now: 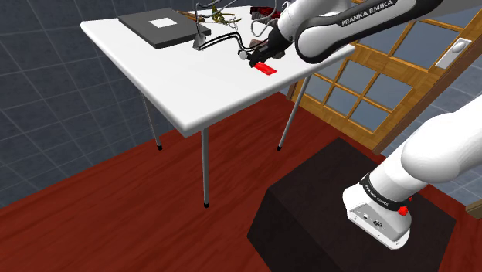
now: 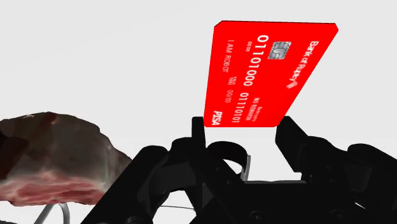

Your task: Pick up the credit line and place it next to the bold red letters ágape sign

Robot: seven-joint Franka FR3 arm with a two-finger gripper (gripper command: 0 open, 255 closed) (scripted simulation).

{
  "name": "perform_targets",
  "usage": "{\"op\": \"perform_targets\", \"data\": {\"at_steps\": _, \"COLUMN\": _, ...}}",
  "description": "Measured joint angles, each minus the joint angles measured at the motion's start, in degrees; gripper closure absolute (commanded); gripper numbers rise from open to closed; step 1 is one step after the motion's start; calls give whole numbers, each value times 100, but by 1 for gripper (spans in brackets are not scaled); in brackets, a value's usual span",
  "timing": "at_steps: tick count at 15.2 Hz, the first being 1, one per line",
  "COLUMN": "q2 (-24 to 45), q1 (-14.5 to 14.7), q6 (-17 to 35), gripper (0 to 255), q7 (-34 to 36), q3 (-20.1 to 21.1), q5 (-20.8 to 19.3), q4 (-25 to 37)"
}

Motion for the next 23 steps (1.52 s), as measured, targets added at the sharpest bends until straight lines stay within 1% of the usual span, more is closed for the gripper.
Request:
{"op": "perform_targets", "data": {"at_steps": 4, "q2": 3, "q1": -1, "q6": -57, "gripper": 255, "q7": -10, "q3": -9, "q5": 6, "q4": 26}}
{"op": "perform_targets", "data": {"at_steps": 12, "q2": -297, "q1": 49, "q6": -707, "gripper": 255, "q7": -99, "q3": -80, "q5": 98, "q4": 320}}
{"op": "perform_targets", "data": {"at_steps": 23, "q2": -602, "q1": 74, "q6": -1619, "gripper": 255, "q7": -142, "q3": -131, "q5": 144, "q4": 929}}
